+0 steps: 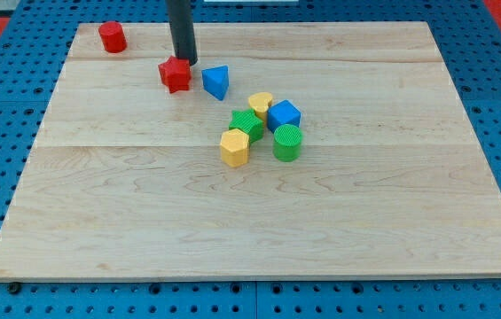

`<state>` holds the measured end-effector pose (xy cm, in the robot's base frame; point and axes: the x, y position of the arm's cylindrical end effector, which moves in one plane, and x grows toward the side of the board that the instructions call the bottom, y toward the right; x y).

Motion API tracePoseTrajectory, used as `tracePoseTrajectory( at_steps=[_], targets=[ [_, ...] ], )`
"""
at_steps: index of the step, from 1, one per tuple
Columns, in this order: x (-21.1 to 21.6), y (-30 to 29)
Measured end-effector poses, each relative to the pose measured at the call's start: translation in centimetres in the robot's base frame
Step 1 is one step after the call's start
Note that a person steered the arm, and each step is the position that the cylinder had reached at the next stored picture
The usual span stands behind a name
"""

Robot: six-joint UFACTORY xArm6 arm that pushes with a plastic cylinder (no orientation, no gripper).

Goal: Push the red star parallel left to the blue triangle

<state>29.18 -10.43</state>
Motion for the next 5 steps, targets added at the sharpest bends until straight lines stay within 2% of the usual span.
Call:
tracePoseTrajectory(
  at_steps=[1, 2, 3, 4, 5],
  targets=[
    [0.5, -0.5],
    [-2.7, -1.5],
    [0.8, -1.6],
    [-0.9, -3.9],
    [5.4, 0.6]
  ],
)
